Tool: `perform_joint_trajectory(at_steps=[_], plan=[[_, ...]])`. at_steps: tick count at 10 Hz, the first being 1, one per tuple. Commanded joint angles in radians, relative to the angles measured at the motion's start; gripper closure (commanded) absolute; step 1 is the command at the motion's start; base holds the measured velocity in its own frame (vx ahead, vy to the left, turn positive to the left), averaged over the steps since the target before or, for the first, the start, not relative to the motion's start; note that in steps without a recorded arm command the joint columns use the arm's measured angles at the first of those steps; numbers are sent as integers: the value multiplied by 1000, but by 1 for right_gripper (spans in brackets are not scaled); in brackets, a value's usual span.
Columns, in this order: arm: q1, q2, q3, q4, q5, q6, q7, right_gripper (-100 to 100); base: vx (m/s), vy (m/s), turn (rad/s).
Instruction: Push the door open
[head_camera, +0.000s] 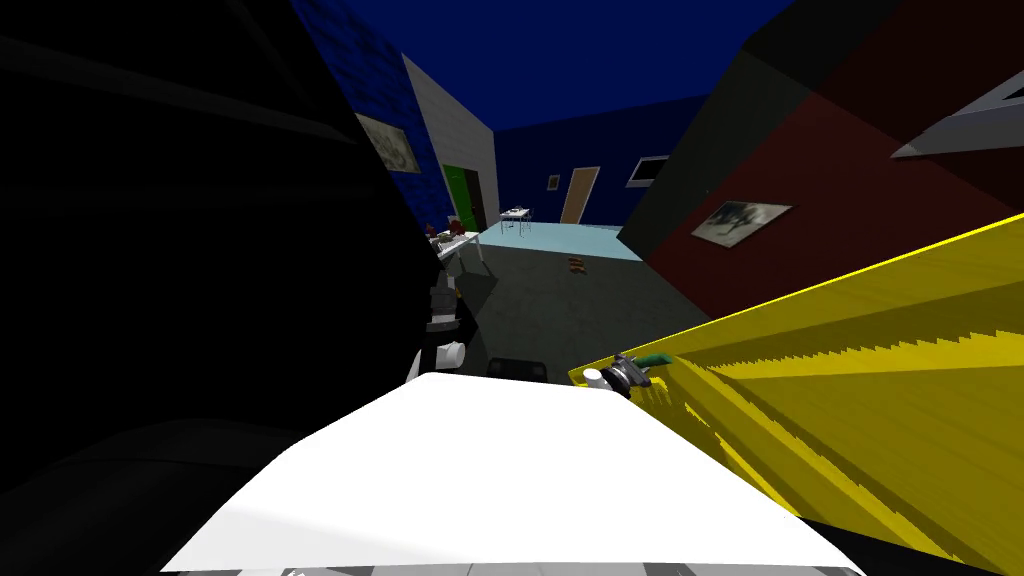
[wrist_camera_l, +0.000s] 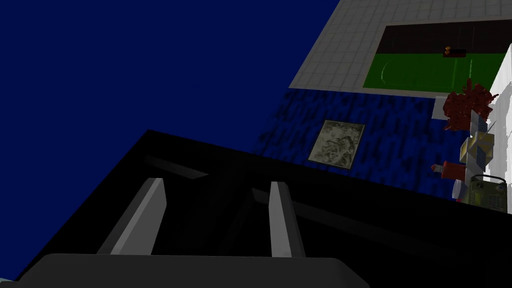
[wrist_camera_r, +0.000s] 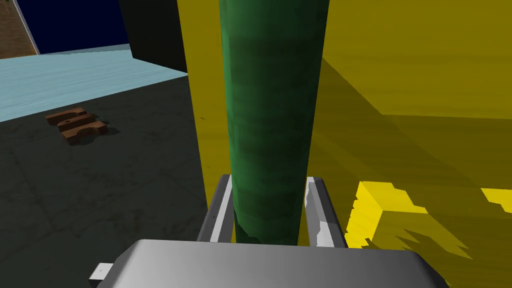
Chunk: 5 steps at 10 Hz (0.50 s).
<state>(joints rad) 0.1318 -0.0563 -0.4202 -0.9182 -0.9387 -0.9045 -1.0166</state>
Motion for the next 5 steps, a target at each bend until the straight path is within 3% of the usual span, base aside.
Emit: perform_joint_trajectory(at_steps=[1,4,5], plan=[[4,-15,-28,13,-14,-17,-1,100,213,-49,-63],[8,-12,-46,13,-29,-19,2,100,186,-64,-63],[5,-11,-40,18,-26,-14,-1,100,75,-39,-20]])
